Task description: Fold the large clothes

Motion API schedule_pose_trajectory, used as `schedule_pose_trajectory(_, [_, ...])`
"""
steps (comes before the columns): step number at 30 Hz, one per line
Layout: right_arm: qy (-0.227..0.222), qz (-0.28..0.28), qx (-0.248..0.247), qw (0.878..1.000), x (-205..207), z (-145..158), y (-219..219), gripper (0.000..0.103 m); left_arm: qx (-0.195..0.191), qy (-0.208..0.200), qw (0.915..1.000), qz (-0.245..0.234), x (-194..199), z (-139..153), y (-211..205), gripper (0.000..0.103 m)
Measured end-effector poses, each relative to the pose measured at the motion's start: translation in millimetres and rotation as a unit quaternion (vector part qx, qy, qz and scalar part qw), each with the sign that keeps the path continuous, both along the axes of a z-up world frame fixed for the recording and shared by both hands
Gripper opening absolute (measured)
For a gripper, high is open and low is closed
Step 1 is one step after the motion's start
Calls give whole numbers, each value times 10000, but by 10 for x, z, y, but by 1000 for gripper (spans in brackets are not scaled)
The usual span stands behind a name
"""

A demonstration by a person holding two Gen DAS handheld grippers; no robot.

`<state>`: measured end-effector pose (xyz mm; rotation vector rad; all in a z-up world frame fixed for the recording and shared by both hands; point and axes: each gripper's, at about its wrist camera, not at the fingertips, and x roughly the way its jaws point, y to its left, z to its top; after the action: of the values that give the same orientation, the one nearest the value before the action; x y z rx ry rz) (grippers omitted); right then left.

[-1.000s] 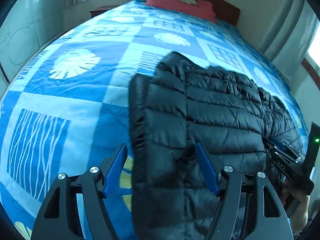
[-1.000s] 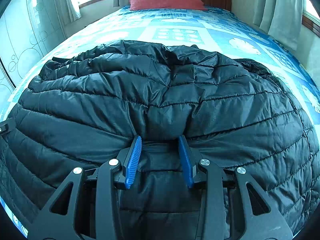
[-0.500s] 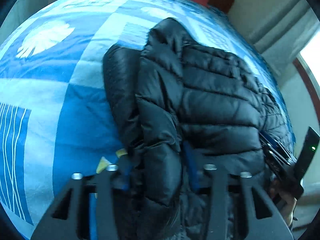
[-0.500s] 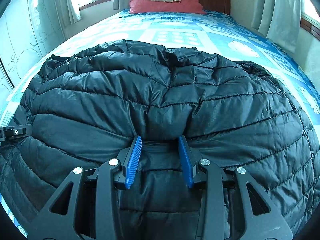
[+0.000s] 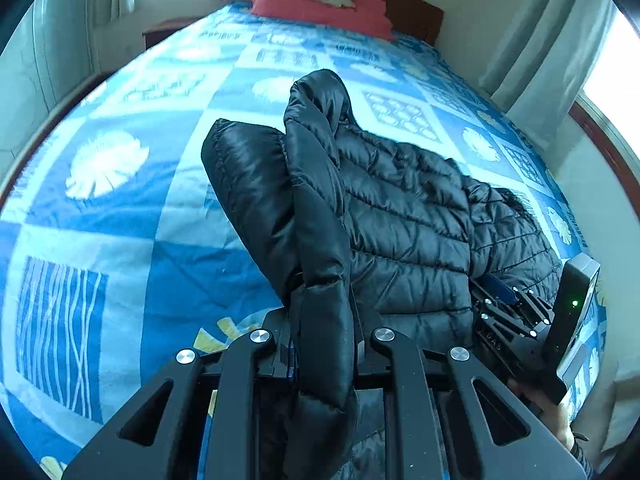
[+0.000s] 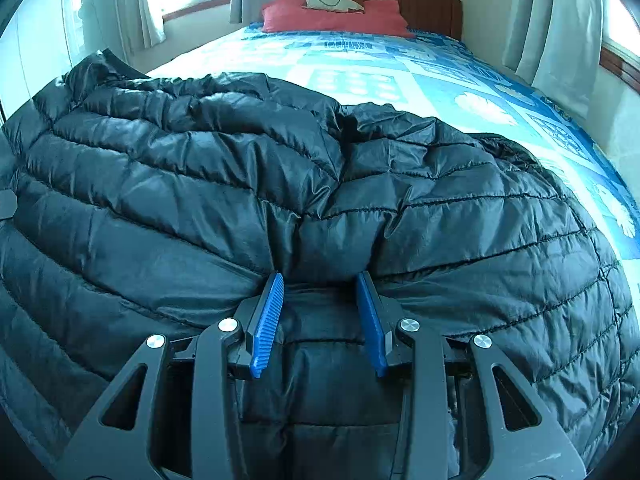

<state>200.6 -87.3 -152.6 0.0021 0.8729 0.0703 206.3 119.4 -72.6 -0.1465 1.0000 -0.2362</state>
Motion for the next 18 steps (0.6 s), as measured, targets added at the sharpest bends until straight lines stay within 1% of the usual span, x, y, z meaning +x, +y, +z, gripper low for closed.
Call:
schedule_pose_trajectory(1, [-4,-17,76,10000,-21,34,-48,44,17,-40,10000,-4,-9,41,-25,17])
schedule_pose_trajectory(2, [-48,-50,144,9999,-61,88,-117,53,41,-98,9999,-13,-26,110,-85,17])
schedule_pose_trajectory(3, [-99,-84,153,9998,-99,130,-167,58,57,-163,9998,-22,-44,181,-150,17])
schedule_pose_trajectory(7, [-350,-328,156,9987,-307,336,-542,59,242,-360,9989,-164,-90,387,-392,17])
schedule_pose_trajectory(9, [-401,-503,206,9977,-396,383,-752,62,370,-471,9979,-257,-108,473,-587,17])
schedule_pose_trajectory(11, [-443,-731,201,9961,-492,411,-995,62,510,-583,9964,-348,-116,525,-827,17])
schedule_pose_trajectory(18, [-425,-1473,43,9882,-804,330,-1706,62,955,-694,9902,-744,-86,448,-1634,17])
